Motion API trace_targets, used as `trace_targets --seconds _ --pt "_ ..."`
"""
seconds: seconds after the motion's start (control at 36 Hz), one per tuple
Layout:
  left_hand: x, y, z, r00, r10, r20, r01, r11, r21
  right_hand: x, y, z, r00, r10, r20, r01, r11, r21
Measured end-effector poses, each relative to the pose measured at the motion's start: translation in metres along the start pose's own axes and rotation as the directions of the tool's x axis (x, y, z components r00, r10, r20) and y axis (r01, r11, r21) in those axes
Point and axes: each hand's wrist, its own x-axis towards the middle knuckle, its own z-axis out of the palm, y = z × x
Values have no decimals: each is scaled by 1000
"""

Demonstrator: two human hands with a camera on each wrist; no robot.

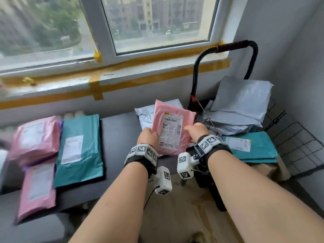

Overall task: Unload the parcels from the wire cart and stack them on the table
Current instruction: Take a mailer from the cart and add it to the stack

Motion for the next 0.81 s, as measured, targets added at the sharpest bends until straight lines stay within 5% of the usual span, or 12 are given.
trace_targets --seconds 0.22,0.47,0.64,0.81 --pt "23 -104 -112 977 -158 -146 147 986 -82 -51 -40 151 956 -9 293 42 993 -107" --pt "41 -198 -211 931 -262 -255 252 965 -71 -68 -90 284 925 -137 355 221 952 -210" --pt "54 -233 -256 872 -390 -296 341 918 -204 -83 -127 340 884 -207 419 320 922 -219" --pt "74 -255 -280 836 -409 -367 374 913 -165 -80 -160 385 853 -279 441 417 872 -255"
